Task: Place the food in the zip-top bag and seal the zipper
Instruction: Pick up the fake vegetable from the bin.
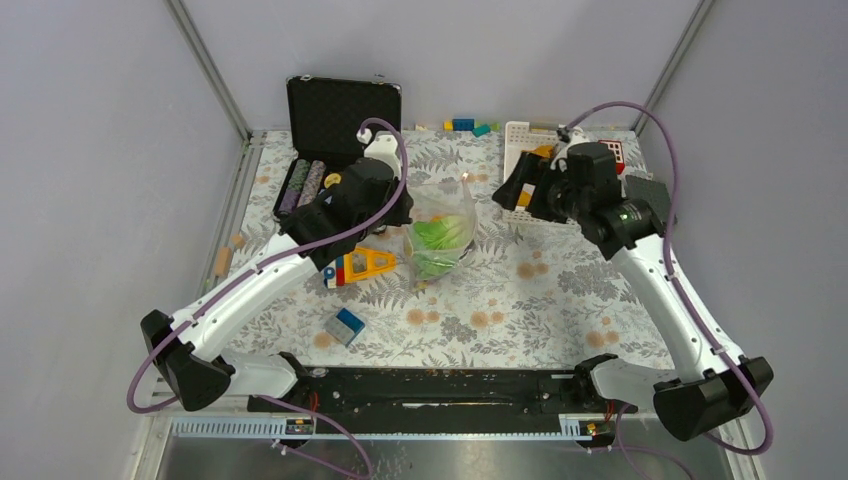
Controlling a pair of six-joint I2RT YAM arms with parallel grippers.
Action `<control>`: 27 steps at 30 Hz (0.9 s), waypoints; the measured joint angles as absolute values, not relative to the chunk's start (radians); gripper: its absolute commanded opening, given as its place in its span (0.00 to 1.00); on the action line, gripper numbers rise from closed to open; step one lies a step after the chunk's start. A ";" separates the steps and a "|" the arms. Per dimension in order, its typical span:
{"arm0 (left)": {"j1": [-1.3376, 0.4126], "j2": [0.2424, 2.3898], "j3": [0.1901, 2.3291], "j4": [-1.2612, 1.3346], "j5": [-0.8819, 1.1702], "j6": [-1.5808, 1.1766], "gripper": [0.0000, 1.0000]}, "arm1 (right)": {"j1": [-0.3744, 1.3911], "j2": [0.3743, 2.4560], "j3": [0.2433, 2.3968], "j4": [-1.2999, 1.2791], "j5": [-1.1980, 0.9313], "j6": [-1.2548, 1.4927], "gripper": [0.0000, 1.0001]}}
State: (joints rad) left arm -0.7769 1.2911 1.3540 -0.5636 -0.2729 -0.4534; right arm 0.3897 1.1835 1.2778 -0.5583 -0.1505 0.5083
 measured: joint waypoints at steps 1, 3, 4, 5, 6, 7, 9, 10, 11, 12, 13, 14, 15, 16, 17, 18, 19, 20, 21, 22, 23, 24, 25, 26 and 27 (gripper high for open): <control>-0.776 1.291 1.354 -0.561 -0.280 -0.457 0.00 | 0.364 1.183 1.283 -0.569 -0.147 0.508 1.00; -0.774 1.291 1.354 -0.559 -0.292 -0.464 0.00 | 0.321 1.200 1.306 -0.604 -0.115 0.509 1.00; -0.774 1.291 1.354 -0.559 -0.295 -0.464 0.00 | 0.299 1.219 1.323 -0.621 -0.086 0.509 1.00; -0.774 1.291 1.354 -0.559 -0.300 -0.466 0.00 | 0.282 1.244 1.340 -0.632 -0.058 0.509 1.00; -0.773 1.291 1.354 -0.559 -0.301 -0.468 0.00 | 0.262 1.280 1.360 -0.646 -0.025 0.509 1.00; -0.773 1.291 1.354 -0.559 -0.303 -0.468 0.00 | 0.244 1.319 1.377 -0.651 0.001 0.509 1.00; -0.772 1.293 1.357 -0.562 -0.308 -0.471 0.00 | 0.212 1.418 1.423 -0.670 0.060 0.509 1.00; -0.772 1.296 1.363 -0.572 -0.314 -0.473 0.00 | 0.200 1.469 1.446 -0.674 0.090 0.507 1.00; -0.772 1.301 1.371 -0.580 -0.319 -0.476 0.00 | 0.191 1.526 1.475 -0.677 0.125 0.505 1.00; -0.772 1.309 1.382 -0.590 -0.326 -0.481 0.00 | 0.184 1.569 1.493 -0.678 0.151 0.503 1.00; -0.772 1.321 1.399 -0.604 -0.334 -0.487 0.00 | 0.178 1.618 1.517 -0.683 0.184 0.500 1.00; -0.772 1.333 1.415 -0.615 -0.342 -0.492 0.00 | 0.173 1.662 1.537 -0.685 0.209 0.497 1.00; -0.772 1.346 1.434 -0.629 -0.349 -0.498 0.00 | 0.167 1.699 1.553 -0.688 0.230 0.495 1.00; -0.772 1.357 1.447 -0.641 -0.353 -0.503 0.00 | 0.162 1.733 1.570 -0.694 0.249 0.494 1.00; -0.772 1.369 1.465 -0.655 -0.359 -0.507 0.00 | 0.157 1.769 1.590 -0.702 0.265 0.494 1.00; -0.772 1.382 1.484 -0.671 -0.366 -0.511 0.00 | 0.154 1.799 1.607 -0.704 0.279 0.494 1.00; -0.772 1.396 1.504 -0.688 -0.374 -0.516 0.00 | 0.149 1.827 1.623 -0.706 0.292 0.494 1.00; -0.772 1.407 1.521 -0.704 -0.380 -0.519 0.00 | 0.144 1.850 1.634 -0.706 0.302 0.494 1.00; -0.772 1.419 1.541 -0.725 -0.389 -0.522 0.00 | 0.142 1.864 1.639 -0.705 0.306 0.495 1.00; -0.772 1.431 1.560 -0.742 -0.398 -0.524 0.00 | 0.138 1.881 1.645 -0.705 0.311 0.494 1.00; -0.772 1.441 1.579 -0.758 -0.406 -0.525 0.00 | 0.135 1.892 1.649 -0.704 0.314 0.494 1.00; -0.772 1.452 1.598 -0.774 -0.416 -0.525 0.00 | 0.132 1.906 1.656 -0.703 0.314 0.494 1.00; -0.772 1.461 1.615 -0.787 -0.427 -0.525 0.00 | 0.130 1.920 1.665 -0.703 0.314 0.494 1.00; -0.772 1.469 1.628 -0.799 -0.435 -0.525 0.00 | 0.127 1.937 1.679 -0.703 0.314 0.494 1.00; -0.772 1.477 1.645 -0.813 -0.447 -0.525 0.00 | 0.123 1.959 1.699 -0.701 0.313 0.494 1.00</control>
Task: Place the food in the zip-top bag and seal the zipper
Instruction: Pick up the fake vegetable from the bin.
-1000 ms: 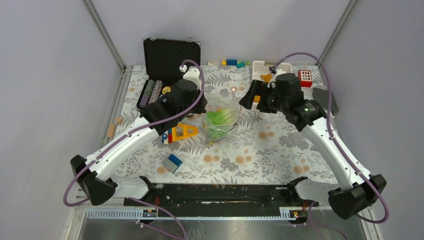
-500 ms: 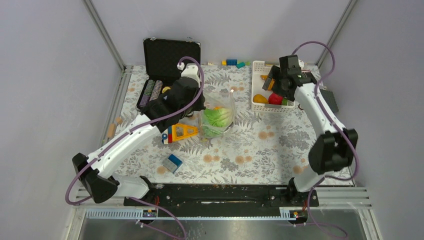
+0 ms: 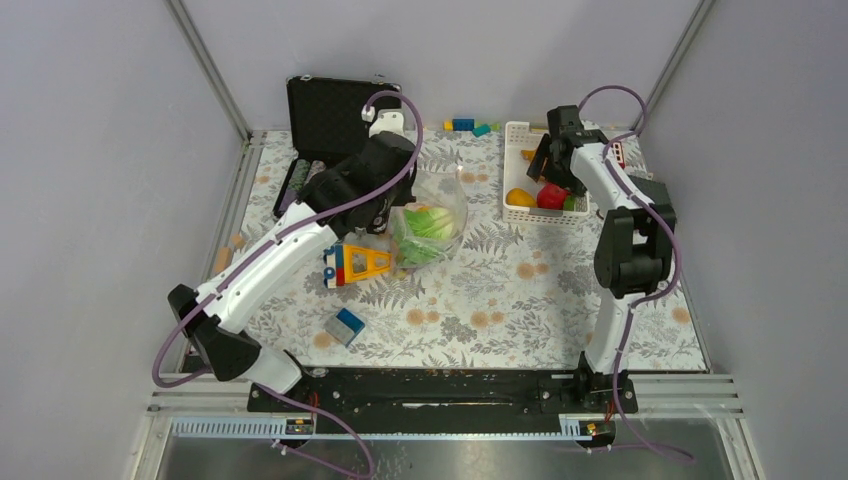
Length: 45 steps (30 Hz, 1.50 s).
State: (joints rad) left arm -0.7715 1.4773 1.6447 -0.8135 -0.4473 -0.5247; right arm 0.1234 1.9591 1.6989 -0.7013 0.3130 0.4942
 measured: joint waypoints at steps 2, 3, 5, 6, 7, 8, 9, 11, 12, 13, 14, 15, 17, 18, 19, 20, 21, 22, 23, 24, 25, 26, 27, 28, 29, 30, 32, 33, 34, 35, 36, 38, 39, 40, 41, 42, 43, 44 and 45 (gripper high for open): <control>-0.772 1.491 1.671 -0.834 -0.466 -0.524 0.00 | 0.118 2.001 1.735 -0.699 0.307 0.495 1.00; -0.772 1.502 1.689 -0.847 -0.478 -0.524 0.00 | 0.115 2.023 1.753 -0.698 0.302 0.497 1.00; -0.772 1.518 1.718 -0.865 -0.493 -0.524 0.00 | 0.110 2.057 1.773 -0.697 0.297 0.501 1.00; -0.771 1.524 1.726 -0.870 -0.496 -0.524 0.00 | 0.108 2.071 1.776 -0.698 0.295 0.503 1.00; -0.771 1.530 1.733 -0.874 -0.498 -0.524 0.00 | 0.108 2.081 1.777 -0.699 0.294 0.506 1.00; -0.771 1.536 1.737 -0.877 -0.497 -0.524 0.00 | 0.106 2.095 1.777 -0.699 0.294 0.510 1.00; -0.771 1.540 1.738 -0.879 -0.494 -0.524 0.00 | 0.104 2.102 1.777 -0.699 0.294 0.513 1.00; -0.771 1.548 1.738 -0.883 -0.479 -0.524 0.00 | 0.102 2.121 1.778 -0.701 0.294 0.525 1.00; -0.771 1.551 1.738 -0.882 -0.467 -0.524 0.00 | 0.101 2.130 1.779 -0.703 0.294 0.533 1.00; -0.770 1.552 1.732 -0.873 -0.447 -0.524 0.00 | 0.100 2.137 1.779 -0.704 0.293 0.540 1.00; -0.770 1.551 1.722 -0.861 -0.425 -0.525 0.00 | 0.098 2.145 1.780 -0.705 0.292 0.548 1.00; -0.770 1.551 1.711 -0.852 -0.403 -0.526 0.00 | 0.097 2.152 1.781 -0.705 0.289 0.554 1.00; -0.770 1.551 1.689 -0.831 -0.362 -0.530 0.00 | 0.093 2.170 1.785 -0.705 0.286 0.566 1.00; -0.770 1.551 1.677 -0.822 -0.342 -0.534 0.00 | 0.092 2.179 1.789 -0.704 0.286 0.572 0.99; -0.770 1.551 1.666 -0.815 -0.324 -0.539 0.00 | 0.091 2.189 1.792 -0.705 0.286 0.578 0.97; -0.770 1.551 1.658 -0.809 -0.311 -0.544 0.00 | 0.091 2.194 1.795 -0.705 0.286 0.582 0.95; -0.770 1.551 1.651 -0.805 -0.294 -0.549 0.00 | 0.091 2.201 1.798 -0.701 0.286 0.586 0.93; -0.770 1.551 1.646 -0.802 -0.282 -0.551 0.00 | 0.091 2.205 1.799 -0.698 0.286 0.589 0.90; -0.770 1.551 1.642 -0.799 -0.267 -0.555 0.00 | 0.091 2.208 1.801 -0.697 0.286 0.591 0.88; -0.770 1.551 1.642 -0.797 -0.256 -0.557 0.00 | 0.091 2.210 1.802 -0.695 0.287 0.593 0.83; -0.770 1.551 1.642 -0.794 -0.249 -0.559 0.00 | 0.091 2.210 1.802 -0.694 0.286 0.595 0.78; -0.770 1.551 1.642 -0.791 -0.244 -0.559 0.00 | 0.091 2.210 1.802 -0.691 0.286 0.596 0.74; -0.770 1.551 1.641 -0.787 -0.239 -0.561 0.00 | 0.091 2.210 1.802 -0.684 0.286 0.598 0.71; -0.770 1.551 1.639 -0.783 -0.236 -0.563 0.00 | 0.091 2.210 1.801 -0.677 0.285 0.598 0.68; -0.770 1.551 1.635 -0.777 -0.234 -0.566 0.00 | 0.091 2.210 1.798 -0.664 0.282 0.600 0.66; -0.770 1.551 1.631 -0.775 -0.233 -0.567 0.00 | 0.091 2.209 1.795 -0.659 0.279 0.599 0.65; -0.770 1.551 1.624 -0.768 -0.228 -0.570 0.00 | 0.091 2.204 1.781 -0.639 0.275 0.594 0.65; -0.770 1.551 1.620 -0.762 -0.223 -0.572 0.00 | 0.091 2.196 1.773 -0.633 0.274 0.589 0.65; -0.770 1.551 1.617 -0.759 -0.218 -0.574 0.00 | 0.091 2.186 1.765 -0.631 0.275 0.583 0.64; -0.770 1.551 1.612 -0.749 -0.211 -0.574 0.00 | 0.090 2.171 1.753 -0.626 0.275 0.576 0.64; -0.770 1.551 1.607 -0.743 -0.205 -0.575 0.00 | 0.091 2.151 1.738 -0.616 0.275 0.568 0.64; -0.770 1.551 1.596 -0.733 -0.192 -0.577 0.00 | 0.091 2.092 1.693 -0.595 0.273 0.548 0.63; -0.770 1.551 1.593 -0.730 -0.189 -0.577 0.00 | 0.091 2.054 1.665 -0.582 0.268 0.538 0.61; -0.770 1.551 1.589 -0.729 -0.185 -0.577 0.00 | 0.091 2.001 1.627 -0.564 0.260 0.526 0.61; -0.770 1.551 1.586 -0.729 -0.184 -0.577 0.00 | 0.091 1.957 1.600 -0.553 0.247 0.518 0.61; -0.770 1.551 1.584 -0.727 -0.183 -0.577 0.00 | 0.091 1.915 1.573 -0.537 0.238 0.512 0.61; -0.770 1.550 1.578 -0.720 -0.180 -0.577 0.00 | 0.091 1.861 1.540 -0.524 0.221 0.505 0.61; -0.770 1.547 1.571 -0.716 -0.179 -0.577 0.00 | 0.091 1.807 1.509 -0.509 0.205 0.499 0.60; -0.770 1.545 1.564 -0.710 -0.179 -0.577 0.00 | 0.091 1.745 1.473 -0.492 0.180 0.493 0.60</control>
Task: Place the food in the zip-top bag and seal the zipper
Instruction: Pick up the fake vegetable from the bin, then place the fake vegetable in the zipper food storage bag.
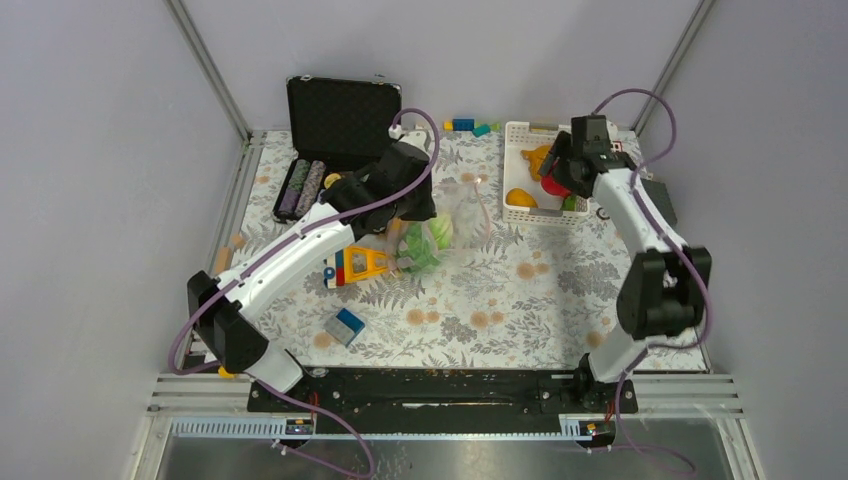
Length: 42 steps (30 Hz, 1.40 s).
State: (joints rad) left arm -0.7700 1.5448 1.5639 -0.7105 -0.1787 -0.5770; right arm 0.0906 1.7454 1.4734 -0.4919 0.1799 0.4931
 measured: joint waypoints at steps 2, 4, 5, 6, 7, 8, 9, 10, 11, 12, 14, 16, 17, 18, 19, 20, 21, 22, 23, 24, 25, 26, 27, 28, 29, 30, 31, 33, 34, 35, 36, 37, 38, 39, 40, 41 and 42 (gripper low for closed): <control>-0.770 1.538 1.551 -0.706 -0.179 -0.577 0.00 | 0.091 1.637 1.418 -0.467 0.126 0.483 0.60; -0.770 1.532 1.543 -0.704 -0.179 -0.577 0.00 | 0.098 1.515 1.354 -0.433 0.044 0.468 0.60; -0.770 1.530 1.542 -0.701 -0.179 -0.577 0.00 | 0.104 1.464 1.327 -0.419 0.007 0.461 0.60; -0.770 1.526 1.542 -0.697 -0.179 -0.577 0.00 | 0.116 1.414 1.299 -0.406 -0.030 0.455 0.60; -0.770 1.524 1.541 -0.694 -0.179 -0.577 0.00 | 0.141 1.352 1.263 -0.387 -0.079 0.446 0.60; -0.770 1.520 1.537 -0.686 -0.179 -0.576 0.00 | 0.171 1.303 1.238 -0.374 -0.123 0.437 0.60; -0.770 1.515 1.534 -0.684 -0.179 -0.576 0.00 | 0.202 1.266 1.217 -0.361 -0.162 0.429 0.60; -0.770 1.510 1.530 -0.682 -0.179 -0.576 0.00 | 0.242 1.227 1.194 -0.336 -0.201 0.418 0.60; -0.770 1.506 1.527 -0.682 -0.179 -0.576 0.00 | 0.283 1.193 1.174 -0.317 -0.237 0.407 0.60; -0.770 1.502 1.525 -0.680 -0.178 -0.575 0.00 | 0.325 1.166 1.159 -0.300 -0.271 0.397 0.60; -0.770 1.489 1.509 -0.669 -0.173 -0.574 0.00 | 0.402 1.135 1.142 -0.273 -0.331 0.384 0.60; -0.770 1.473 1.490 -0.663 -0.165 -0.573 0.00 | 0.461 1.133 1.140 -0.253 -0.369 0.376 0.61; -0.770 1.466 1.483 -0.658 -0.162 -0.573 0.00 | 0.481 1.140 1.140 -0.244 -0.380 0.374 0.61; -0.770 1.460 1.478 -0.656 -0.159 -0.573 0.00 | 0.501 1.150 1.140 -0.237 -0.382 0.374 0.62; -0.770 1.455 1.474 -0.654 -0.156 -0.572 0.00 | 0.517 1.165 1.141 -0.232 -0.382 0.374 0.64; -0.770 1.451 1.469 -0.648 -0.153 -0.572 0.00 | 0.530 1.182 1.141 -0.227 -0.380 0.374 0.67; -0.770 1.445 1.462 -0.642 -0.152 -0.569 0.00 | 0.544 1.202 1.143 -0.228 -0.370 0.375 0.69; -0.770 1.441 1.458 -0.640 -0.151 -0.569 0.00 | 0.557 1.224 1.148 -0.228 -0.355 0.375 0.71; -0.770 1.434 1.449 -0.631 -0.149 -0.568 0.00 | 0.570 1.250 1.155 -0.232 -0.336 0.377 0.74; -0.770 1.428 1.444 -0.630 -0.148 -0.567 0.00 | 0.584 1.279 1.163 -0.237 -0.307 0.378 0.78; -0.770 1.421 1.436 -0.628 -0.147 -0.566 0.00 | 0.593 1.296 1.167 -0.239 -0.287 0.379 0.84; -0.770 1.414 1.428 -0.625 -0.145 -0.566 0.00 | 0.602 1.313 1.170 -0.247 -0.261 0.380 0.89; -0.770 1.409 1.424 -0.625 -0.144 -0.565 0.00 | 0.608 1.322 1.170 -0.254 -0.241 0.384 0.92; -0.770 1.402 1.419 -0.625 -0.143 -0.564 0.00 | 0.613 1.329 1.170 -0.262 -0.216 0.386 0.95; -0.770 1.399 1.417 -0.626 -0.142 -0.563 0.00 | 0.617 1.332 1.170 -0.266 -0.196 0.390 0.99; -0.770 1.396 1.417 -0.625 -0.141 -0.561 0.00 | 0.619 1.332 1.171 -0.270 -0.181 0.393 0.99; -0.770 1.395 1.417 -0.625 -0.141 -0.558 0.00 | 0.620 1.332 1.174 -0.273 -0.167 0.393 1.00; -0.770 1.394 1.416 -0.624 -0.141 -0.556 0.00 | 0.622 1.332 1.177 -0.273 -0.150 0.394 1.00; -0.770 1.394 1.413 -0.619 -0.140 -0.554 0.00 | 0.623 1.332 1.179 -0.273 -0.144 0.394 1.00; -0.770 1.394 1.413 -0.617 -0.138 -0.554 0.00 | 0.623 1.332 1.179 -0.273 -0.140 0.394 1.00; -0.770 1.394 1.412 -0.615 -0.135 -0.554 0.00 | 0.623 1.332 1.179 -0.273 -0.139 0.394 1.00; -0.770 1.394 1.411 -0.611 -0.134 -0.553 0.00 | 0.623 1.332 1.180 -0.274 -0.139 0.394 1.00; -0.770 1.394 1.411 -0.608 -0.134 -0.551 0.00 | 0.623 1.332 1.180 -0.274 -0.139 0.394 1.00; -0.770 1.394 1.411 -0.606 -0.134 -0.550 0.00 | 0.623 1.331 1.180 -0.276 -0.139 0.394 1.00; -0.770 1.394 1.411 -0.606 -0.134 -0.550 0.00 | 0.623 1.328 1.180 -0.277 -0.140 0.394 1.00; -0.769 1.394 1.411 -0.605 -0.134 -0.550 0.00 | 0.623 1.325 1.181 -0.279 -0.140 0.394 1.00; -0.768 1.394 1.411 -0.603 -0.133 -0.550 0.00 | 0.623 1.320 1.181 -0.281 -0.139 0.394 1.00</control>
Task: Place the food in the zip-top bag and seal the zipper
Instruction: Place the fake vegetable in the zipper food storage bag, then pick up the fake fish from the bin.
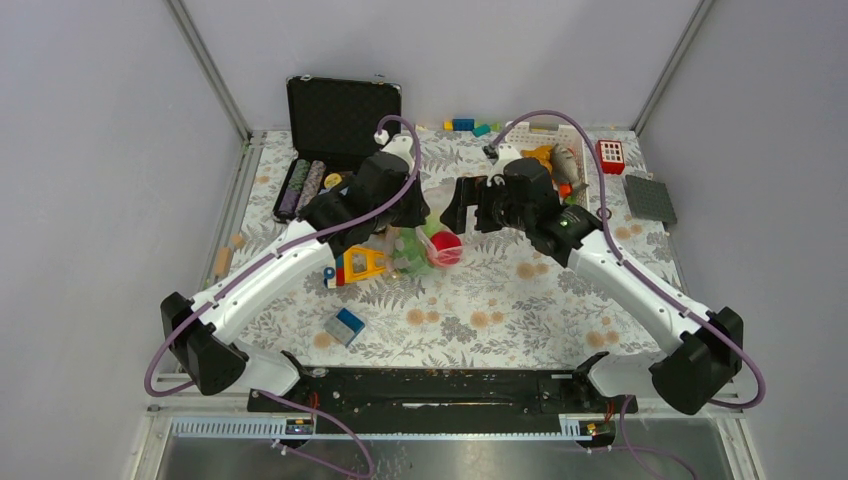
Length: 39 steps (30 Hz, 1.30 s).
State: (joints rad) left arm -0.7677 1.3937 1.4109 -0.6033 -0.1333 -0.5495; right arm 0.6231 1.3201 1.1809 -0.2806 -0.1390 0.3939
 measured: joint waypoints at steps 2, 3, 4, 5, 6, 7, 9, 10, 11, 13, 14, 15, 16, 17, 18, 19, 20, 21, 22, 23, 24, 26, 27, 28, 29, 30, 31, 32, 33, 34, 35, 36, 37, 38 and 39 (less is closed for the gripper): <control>-0.765 1.394 1.411 -0.603 -0.134 -0.549 0.00 | 0.624 1.304 1.182 -0.290 -0.118 0.394 1.00; -0.762 1.394 1.411 -0.603 -0.134 -0.548 0.00 | 0.624 1.293 1.187 -0.306 -0.099 0.394 1.00; -0.760 1.394 1.411 -0.603 -0.134 -0.547 0.00 | 0.625 1.282 1.193 -0.318 -0.076 0.394 1.00; -0.759 1.393 1.411 -0.603 -0.134 -0.547 0.00 | 0.624 1.271 1.198 -0.329 -0.052 0.393 1.00; -0.756 1.393 1.411 -0.603 -0.134 -0.546 0.00 | 0.619 1.255 1.208 -0.344 -0.020 0.394 1.00; -0.754 1.391 1.411 -0.603 -0.134 -0.545 0.00 | 0.612 1.243 1.217 -0.358 -0.001 0.394 1.00; -0.751 1.383 1.404 -0.597 -0.134 -0.538 0.00 | 0.580 1.224 1.238 -0.384 0.023 0.398 1.00; -0.750 1.377 1.397 -0.593 -0.134 -0.531 0.00 | 0.554 1.221 1.250 -0.394 0.031 0.401 1.00; -0.749 1.371 1.391 -0.589 -0.134 -0.527 0.00 | 0.520 1.221 1.263 -0.405 0.038 0.401 1.00; -0.749 1.362 1.379 -0.580 -0.134 -0.516 0.00 | 0.451 1.237 1.290 -0.426 0.045 0.388 1.00; -0.749 1.360 1.377 -0.580 -0.134 -0.513 0.00 | 0.413 1.261 1.319 -0.445 0.057 0.366 1.00; -0.749 1.358 1.375 -0.575 -0.134 -0.505 0.00 | 0.382 1.295 1.356 -0.455 0.073 0.340 1.00; -0.749 1.357 1.372 -0.570 -0.133 -0.500 0.00 | 0.360 1.335 1.393 -0.463 0.094 0.311 1.00; -0.749 1.355 1.368 -0.567 -0.132 -0.495 0.00 | 0.338 1.386 1.442 -0.469 0.117 0.274 0.99; -0.749 1.354 1.365 -0.564 -0.130 -0.492 0.00 | 0.321 1.439 1.486 -0.472 0.132 0.238 1.00; -0.749 1.354 1.364 -0.562 -0.128 -0.489 0.00 | 0.303 1.507 1.543 -0.477 0.148 0.196 1.00; -0.749 1.354 1.362 -0.560 -0.126 -0.486 0.00 | 0.292 1.562 1.585 -0.484 0.162 0.165 1.00; -0.749 1.354 1.360 -0.555 -0.126 -0.484 0.00 | 0.282 1.613 1.623 -0.491 0.176 0.143 1.00; -0.749 1.354 1.358 -0.551 -0.126 -0.481 0.00 | 0.273 1.674 1.672 -0.505 0.195 0.120 1.00; -0.749 1.354 1.356 -0.548 -0.126 -0.479 0.00 | 0.262 1.747 1.739 -0.531 0.220 0.099 1.00; -0.749 1.354 1.354 -0.546 -0.126 -0.477 0.00 | 0.252 1.819 1.803 -0.553 0.246 0.083 1.00; -0.749 1.354 1.351 -0.545 -0.125 -0.474 0.00 | 0.236 1.947 1.919 -0.601 0.299 0.056 0.99; -0.749 1.354 1.349 -0.543 -0.124 -0.471 0.00 | 0.229 2.009 1.975 -0.626 0.324 0.040 1.00; -0.749 1.354 1.348 -0.541 -0.123 -0.471 0.00 | 0.223 2.053 2.013 -0.643 0.340 0.031 1.00; -0.749 1.354 1.346 -0.539 -0.120 -0.471 0.00 | 0.214 2.106 2.064 -0.672 0.353 0.022 1.00; -0.749 1.354 1.343 -0.533 -0.115 -0.471 0.00 | 0.207 2.148 2.103 -0.691 0.356 0.019 1.00; -0.749 1.354 1.341 -0.529 -0.110 -0.471 0.00 | 0.199 2.189 2.149 -0.715 0.355 0.015 1.00; -0.749 1.355 1.340 -0.528 -0.104 -0.471 0.00 | 0.191 2.226 2.193 -0.733 0.355 0.017 1.00; -0.749 1.357 1.340 -0.528 -0.098 -0.471 0.00 | 0.181 2.268 2.247 -0.752 0.355 0.017 1.00; -0.749 1.359 1.340 -0.528 -0.091 -0.471 0.00 | 0.175 2.294 2.278 -0.757 0.355 0.019 1.00; -0.749 1.361 1.340 -0.527 -0.085 -0.471 0.00 | 0.166 2.325 2.318 -0.770 0.355 0.021 1.00; -0.749 1.362 1.340 -0.527 -0.081 -0.471 0.00 | 0.157 2.352 2.353 -0.777 0.355 0.025 1.00; -0.749 1.364 1.340 -0.527 -0.079 -0.471 0.00 | 0.149 2.374 2.378 -0.779 0.355 0.030 1.00; -0.749 1.365 1.340 -0.527 -0.077 -0.471 0.00 | 0.141 2.391 2.392 -0.780 0.355 0.038 1.00; -0.749 1.366 1.340 -0.527 -0.075 -0.471 0.00 | 0.132 2.405 2.401 -0.782 0.354 0.051 1.00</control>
